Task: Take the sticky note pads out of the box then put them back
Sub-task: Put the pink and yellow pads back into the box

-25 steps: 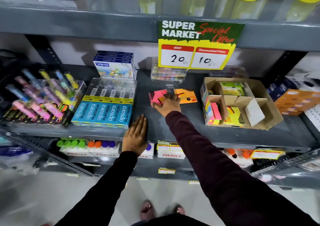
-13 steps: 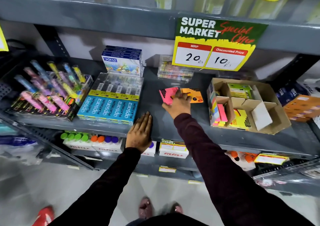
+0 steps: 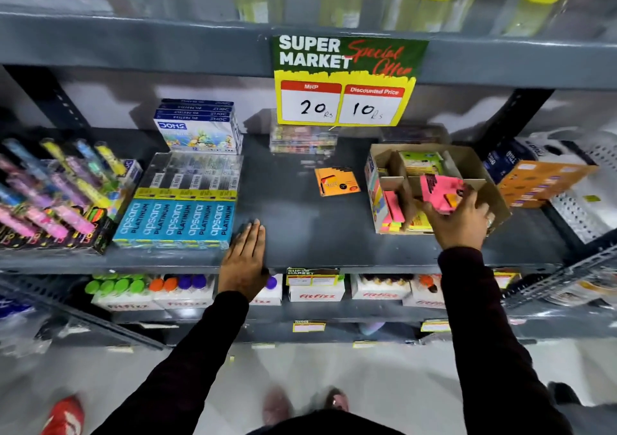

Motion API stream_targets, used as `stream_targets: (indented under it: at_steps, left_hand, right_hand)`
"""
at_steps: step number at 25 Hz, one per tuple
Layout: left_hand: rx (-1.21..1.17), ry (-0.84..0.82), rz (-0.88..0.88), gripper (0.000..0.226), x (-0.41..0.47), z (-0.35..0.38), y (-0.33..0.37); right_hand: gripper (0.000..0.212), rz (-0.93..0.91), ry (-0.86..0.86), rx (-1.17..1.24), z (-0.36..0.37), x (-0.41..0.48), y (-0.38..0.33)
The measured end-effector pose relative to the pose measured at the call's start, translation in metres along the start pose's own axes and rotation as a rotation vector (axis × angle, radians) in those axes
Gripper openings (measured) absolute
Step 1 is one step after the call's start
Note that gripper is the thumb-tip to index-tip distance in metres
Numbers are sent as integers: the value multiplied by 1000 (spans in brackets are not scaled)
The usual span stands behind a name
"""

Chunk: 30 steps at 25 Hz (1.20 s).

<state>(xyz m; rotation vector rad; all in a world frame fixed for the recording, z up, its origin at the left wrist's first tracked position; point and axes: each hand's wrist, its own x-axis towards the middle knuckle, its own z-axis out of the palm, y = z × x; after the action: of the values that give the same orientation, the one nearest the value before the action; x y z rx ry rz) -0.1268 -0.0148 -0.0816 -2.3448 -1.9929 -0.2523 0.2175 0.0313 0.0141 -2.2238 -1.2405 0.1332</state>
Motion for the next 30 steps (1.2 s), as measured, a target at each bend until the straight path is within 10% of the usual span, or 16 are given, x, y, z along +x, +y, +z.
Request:
stream_targets:
  at_steps: [7,22,30]
  left_hand:
    - [-19,16,2,80,-2,4,-4]
    - [-18,24,-14,80,-2,2,-5]
    - [-58,32,0,71,-4,0,-8]
  right_hand:
    - [54,65,-253,263,34,14,12]
    - [47,-320,-115,125,45,-26,-87]
    - [92,-285,-505,-265,122,-25,-129]
